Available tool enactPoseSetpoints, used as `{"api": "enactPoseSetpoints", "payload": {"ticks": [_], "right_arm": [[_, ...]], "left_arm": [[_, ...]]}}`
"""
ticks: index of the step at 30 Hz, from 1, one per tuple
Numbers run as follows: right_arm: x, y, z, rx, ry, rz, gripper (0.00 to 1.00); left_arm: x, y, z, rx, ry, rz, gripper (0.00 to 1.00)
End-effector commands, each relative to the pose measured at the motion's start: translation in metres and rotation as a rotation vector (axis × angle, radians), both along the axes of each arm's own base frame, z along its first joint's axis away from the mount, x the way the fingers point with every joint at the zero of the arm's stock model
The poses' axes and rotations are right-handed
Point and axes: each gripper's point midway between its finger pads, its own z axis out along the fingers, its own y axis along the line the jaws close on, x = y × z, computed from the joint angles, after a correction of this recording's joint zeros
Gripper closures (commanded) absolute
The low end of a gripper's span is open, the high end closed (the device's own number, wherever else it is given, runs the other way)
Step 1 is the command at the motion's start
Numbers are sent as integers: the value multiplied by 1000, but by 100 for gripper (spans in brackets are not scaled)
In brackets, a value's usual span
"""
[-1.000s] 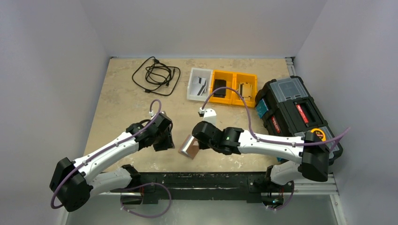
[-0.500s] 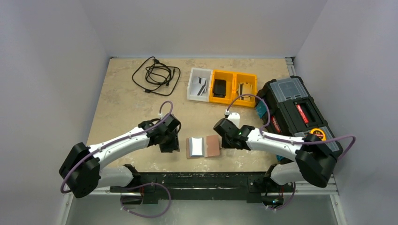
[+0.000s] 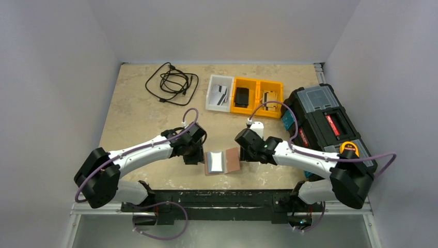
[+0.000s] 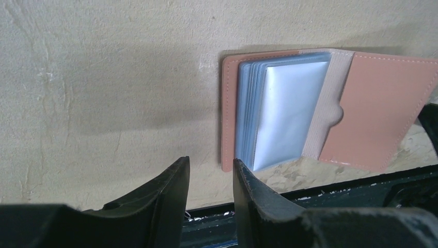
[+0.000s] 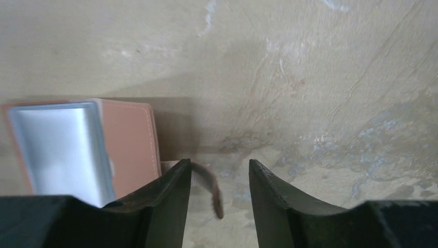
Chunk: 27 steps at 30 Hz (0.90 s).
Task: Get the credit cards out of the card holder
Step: Open the card holder at the center of the board.
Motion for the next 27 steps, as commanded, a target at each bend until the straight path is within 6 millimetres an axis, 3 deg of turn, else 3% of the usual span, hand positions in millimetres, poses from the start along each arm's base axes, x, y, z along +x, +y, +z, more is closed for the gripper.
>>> {"api": "enactPoseSetpoints", "payload": {"ticks": [1,3,7,10,12,16,23,27], "right_arm": [[18,13,58,67,-116,-3,53],[17,23,77,85,-149,13,52],[5,62,122,111,-224,85,49],[-7,98,134,118,-236,161,47],[-10,120,127,122,-216,205,46],[-18,148,92,127,-130,258,44],[-18,142,39,93,-69,250,37],[-20,142,20,82,-43,256,35]], "left_arm": [[12,-1,9,-33,-49,51,65],[13,7,9,-33,-51,68,64],[15,21,13,-34,-70,91,64],[17,26,14,-28,-70,96,64],[17,28,13,-29,-71,101,64],[16,33,10,-38,-63,122,64],[9,40,7,-36,-53,129,64],[7,41,5,-38,-49,128,64]]}}
